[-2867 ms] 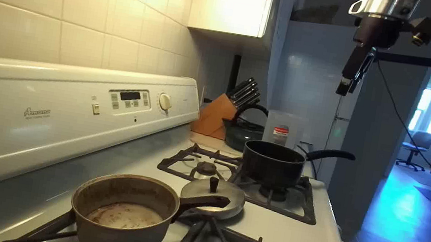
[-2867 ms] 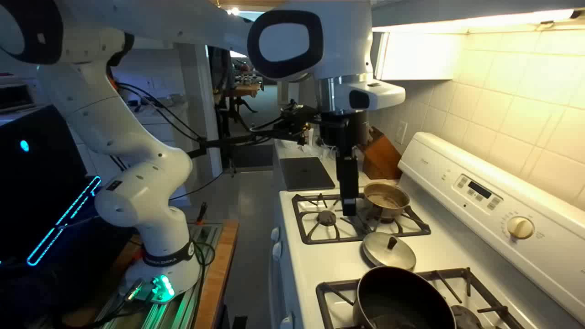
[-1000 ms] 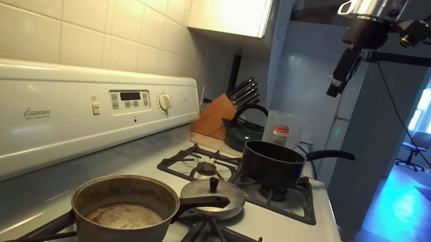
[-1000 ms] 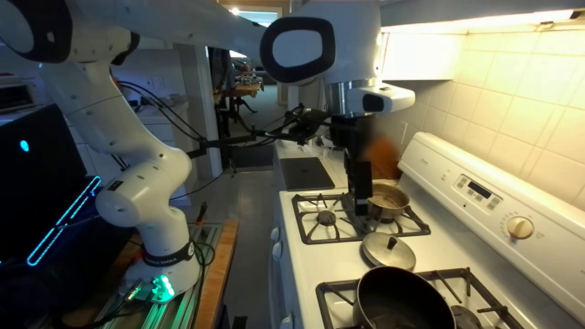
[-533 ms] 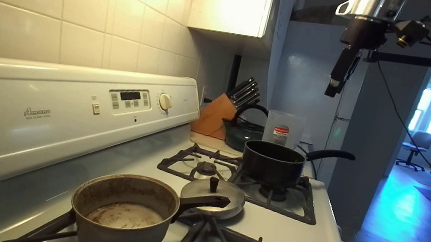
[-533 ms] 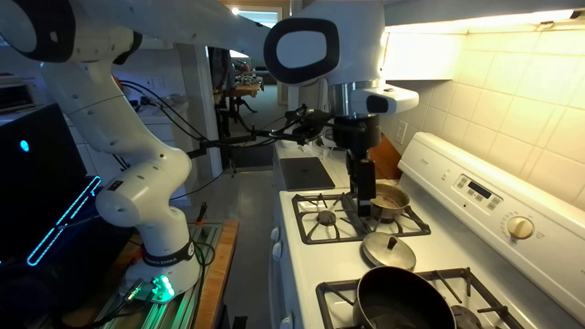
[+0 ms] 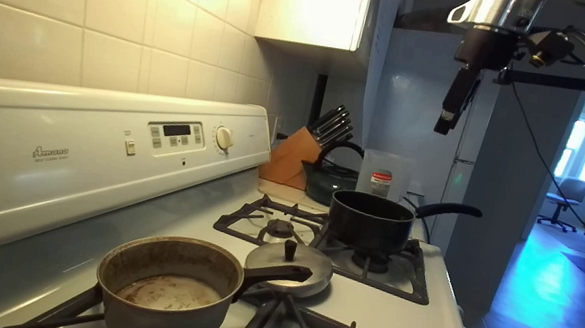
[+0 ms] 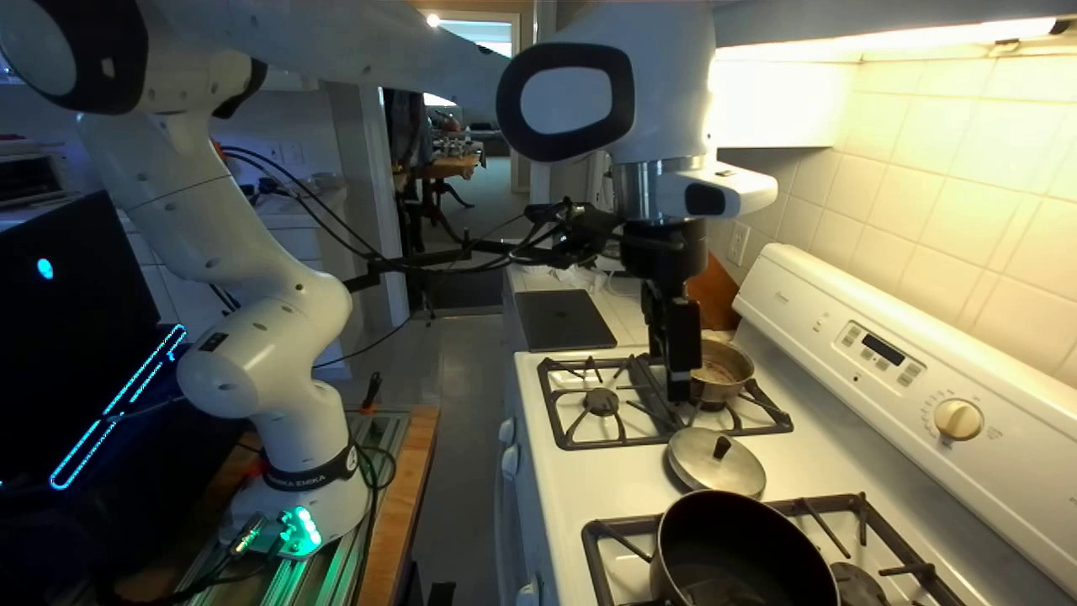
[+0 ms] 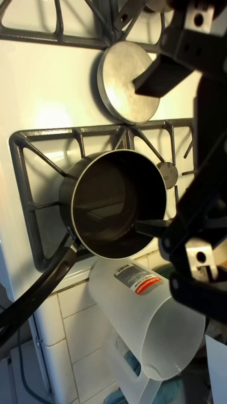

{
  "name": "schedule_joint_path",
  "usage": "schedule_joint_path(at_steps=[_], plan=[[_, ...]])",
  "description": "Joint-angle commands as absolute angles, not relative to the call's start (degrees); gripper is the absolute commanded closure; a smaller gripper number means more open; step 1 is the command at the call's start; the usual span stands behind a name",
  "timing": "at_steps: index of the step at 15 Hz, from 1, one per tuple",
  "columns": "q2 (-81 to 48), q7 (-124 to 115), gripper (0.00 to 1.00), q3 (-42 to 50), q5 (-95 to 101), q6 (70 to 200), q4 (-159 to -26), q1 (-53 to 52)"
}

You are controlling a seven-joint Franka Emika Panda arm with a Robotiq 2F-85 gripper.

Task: Put the silver lid on the silver pot.

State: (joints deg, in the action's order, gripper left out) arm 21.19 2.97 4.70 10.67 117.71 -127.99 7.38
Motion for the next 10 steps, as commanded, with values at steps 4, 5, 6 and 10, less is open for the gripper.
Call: schedule_joint_path(at_steps=[4,5,6,10], plan=[[11.0,9.4,0.0,5.8,7.7,119.4,-119.8,4.6],[9.5,10.8,0.0,5.9,6.5,119.2,-118.5,4.3],[8.2,11.9,0.0,5.8,5.6,118.7,-117.3,4.1],[3.3,16.0,0.0,5.0,2.2,118.5,-113.6,3.5]])
